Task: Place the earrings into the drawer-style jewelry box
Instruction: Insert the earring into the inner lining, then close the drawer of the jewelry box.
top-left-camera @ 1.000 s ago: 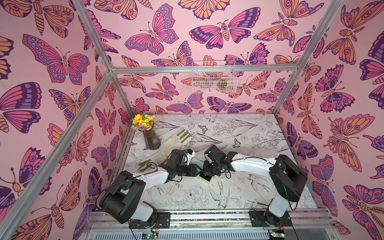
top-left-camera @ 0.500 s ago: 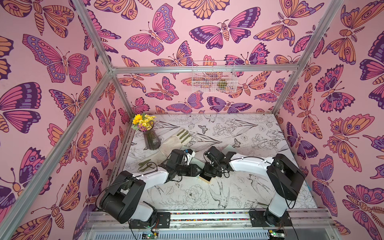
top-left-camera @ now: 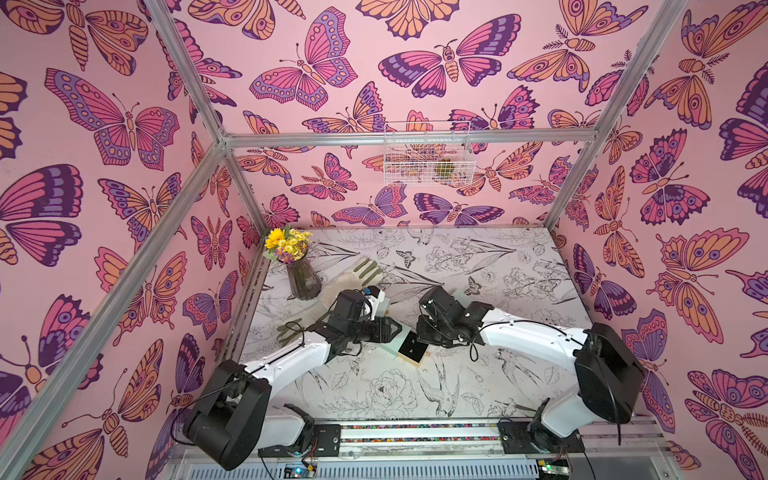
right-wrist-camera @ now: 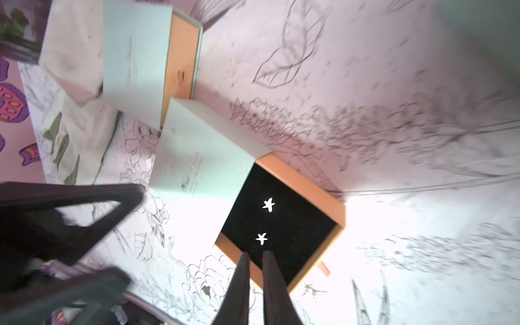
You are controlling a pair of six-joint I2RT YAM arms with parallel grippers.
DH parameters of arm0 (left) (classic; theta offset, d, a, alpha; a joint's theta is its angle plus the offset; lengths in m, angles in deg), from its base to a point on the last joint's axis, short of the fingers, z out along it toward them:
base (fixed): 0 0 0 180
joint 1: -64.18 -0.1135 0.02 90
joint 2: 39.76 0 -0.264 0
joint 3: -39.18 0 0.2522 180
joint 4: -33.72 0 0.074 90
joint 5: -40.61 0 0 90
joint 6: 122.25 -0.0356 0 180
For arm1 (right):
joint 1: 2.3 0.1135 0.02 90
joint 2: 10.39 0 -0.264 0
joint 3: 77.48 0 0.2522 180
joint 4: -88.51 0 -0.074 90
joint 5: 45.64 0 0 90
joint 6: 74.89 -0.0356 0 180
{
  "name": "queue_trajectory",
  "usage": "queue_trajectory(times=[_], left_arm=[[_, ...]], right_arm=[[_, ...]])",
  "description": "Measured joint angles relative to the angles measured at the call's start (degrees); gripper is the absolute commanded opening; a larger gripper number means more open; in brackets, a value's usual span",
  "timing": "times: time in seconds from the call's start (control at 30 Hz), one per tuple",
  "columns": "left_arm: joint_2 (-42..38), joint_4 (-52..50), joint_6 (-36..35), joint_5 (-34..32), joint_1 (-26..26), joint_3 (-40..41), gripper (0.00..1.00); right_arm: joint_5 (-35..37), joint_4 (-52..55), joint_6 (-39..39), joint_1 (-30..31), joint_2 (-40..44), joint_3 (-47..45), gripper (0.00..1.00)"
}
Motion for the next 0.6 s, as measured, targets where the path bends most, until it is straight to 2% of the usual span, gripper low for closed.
queue_trajectory(times=[0.23, 0.47, 0.6], left_arm=[[3.43, -4.13, -1.20, -5.03, -3.15, -1.16, 0.79], [7.98, -5.95, -1.73, -2.93, -3.23, -1.99, 0.70], [8.57, -5.81, -1.68, -0.76, -3.21, -1.99, 0.69]], right_arm=[[5.81, 5.29, -0.79, 0.00, -0.98, -3.19, 0.15], [4.74, 4.90, -0.83, 0.00, -5.25, -3.23, 0.15], [2.58, 3.15, -0.33, 0.00, -7.23, -2.71, 0.15]])
